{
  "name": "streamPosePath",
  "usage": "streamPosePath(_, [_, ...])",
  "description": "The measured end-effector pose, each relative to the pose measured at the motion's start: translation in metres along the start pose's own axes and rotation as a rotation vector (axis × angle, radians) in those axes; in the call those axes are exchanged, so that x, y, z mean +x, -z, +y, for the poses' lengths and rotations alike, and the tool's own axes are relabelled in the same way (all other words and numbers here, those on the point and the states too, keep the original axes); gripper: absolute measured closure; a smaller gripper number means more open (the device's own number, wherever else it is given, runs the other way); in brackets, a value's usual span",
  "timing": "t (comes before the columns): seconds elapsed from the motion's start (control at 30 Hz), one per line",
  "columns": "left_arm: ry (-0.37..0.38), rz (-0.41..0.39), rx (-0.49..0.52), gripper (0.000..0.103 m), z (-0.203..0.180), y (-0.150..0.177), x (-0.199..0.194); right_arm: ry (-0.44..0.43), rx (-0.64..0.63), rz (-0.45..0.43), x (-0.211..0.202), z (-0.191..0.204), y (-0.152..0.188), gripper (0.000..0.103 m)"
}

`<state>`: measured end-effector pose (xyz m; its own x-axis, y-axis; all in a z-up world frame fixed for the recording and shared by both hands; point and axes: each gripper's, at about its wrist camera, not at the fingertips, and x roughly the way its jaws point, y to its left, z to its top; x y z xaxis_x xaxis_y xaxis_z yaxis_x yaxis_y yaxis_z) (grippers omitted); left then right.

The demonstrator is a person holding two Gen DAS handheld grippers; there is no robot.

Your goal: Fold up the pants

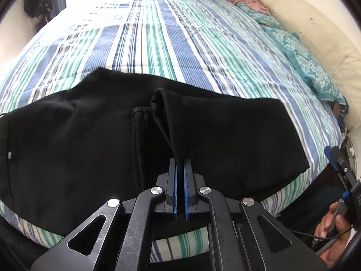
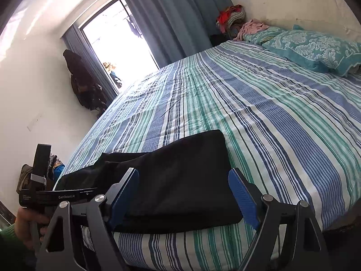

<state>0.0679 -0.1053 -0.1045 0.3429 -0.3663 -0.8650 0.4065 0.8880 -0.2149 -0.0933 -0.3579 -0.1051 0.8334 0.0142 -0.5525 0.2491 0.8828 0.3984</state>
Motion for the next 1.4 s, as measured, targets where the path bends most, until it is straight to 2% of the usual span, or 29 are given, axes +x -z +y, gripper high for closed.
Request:
streamPosePath(0.1, [-0.002,-0.025,-0.006,0.1,0.009,0.002,-0.016,0.012,0.01,-0.009,-0.002,-0.004,-0.001,0.021])
streamPosePath(0.23, [-0.043,0.06,-0.021,0.1,0.021,0.014,0.016,0.013,0.025,0.022,0.006,-0.006,0.0,0.021])
streamPosePath(0.3, [-0.051,0.076,-0.02,0.094,0.02,0.02,0.025,0.015,0.01,0.038,0.011,-0.002,0.002,0.021])
streamPosePath(0.37, [-0.018,0.052,-0.04,0.087,0.022,0.02,0.015,0.021,-0.037,0.049,0.013,0.007,0.003,0.021])
streamPosePath(0.4, [0.001,0.03,-0.057,0.071,0.026,0.018,0.008,0.024,-0.07,0.054,0.014,0.012,0.005,0.021])
streamPosePath(0.43, [0.001,0.001,-0.074,0.059,0.031,0.016,0.0,0.025,-0.104,0.06,0.014,0.018,0.007,0.021])
streamPosePath(0.47, [-0.017,-0.036,-0.092,0.039,0.038,0.016,-0.007,0.024,-0.137,0.069,0.015,0.024,0.01,0.021])
streamPosePath(0.5, [-0.033,-0.066,-0.11,0.034,0.046,0.015,-0.013,0.022,-0.169,0.079,0.017,0.03,0.012,0.021])
streamPosePath(0.63, [-0.025,-0.069,-0.212,0.034,0.091,0.02,-0.017,0.016,-0.297,0.125,0.027,0.058,0.026,0.021])
streamPosePath(0.67, [-0.031,-0.075,-0.23,0.034,0.101,0.022,-0.016,-0.005,-0.329,0.14,0.029,0.068,0.029,0.021])
streamPosePath(0.73, [-0.092,-0.088,-0.241,0.034,0.116,0.022,-0.011,-0.08,-0.378,0.182,0.041,0.095,0.035,0.021])
streamPosePath(0.8, [-0.152,-0.087,-0.257,0.034,0.13,0.025,-0.002,-0.153,-0.427,0.264,0.064,0.13,0.042,0.021])
streamPosePath(0.9, [-0.162,-0.096,-0.266,0.037,0.143,0.035,0.002,-0.224,-0.494,0.339,0.096,0.187,0.06,0.021])
streamPosePath(1.0, [-0.201,-0.102,-0.207,0.036,0.137,0.039,0.001,-0.15,-0.538,0.387,0.126,0.23,0.078,0.021])
streamPosePath(1.07, [-0.227,-0.105,-0.179,0.036,0.132,0.039,0.003,-0.046,-0.587,0.434,0.147,0.248,0.093,0.021])
streamPosePath(1.13, [-0.238,-0.106,-0.165,0.036,0.13,0.039,0.004,0.027,-0.608,0.443,0.158,0.252,0.101,0.021])
streamPosePath(1.2, [-0.228,-0.102,-0.163,0.036,0.131,0.039,0.002,0.039,-0.586,0.432,0.156,0.247,0.1,0.021])
streamPosePath(1.27, [-0.188,-0.1,-0.183,0.038,0.133,0.036,-0.002,-0.009,-0.543,0.44,0.148,0.239,0.093,0.021])
streamPosePath(1.33, [-0.113,-0.118,-0.189,0.048,0.128,0.034,-0.014,-0.126,-0.465,0.428,0.131,0.226,0.079,0.021])
streamPosePath(1.4, [-0.031,-0.161,-0.146,0.05,0.11,0.03,-0.029,-0.168,-0.394,0.347,0.102,0.201,0.063,0.021])
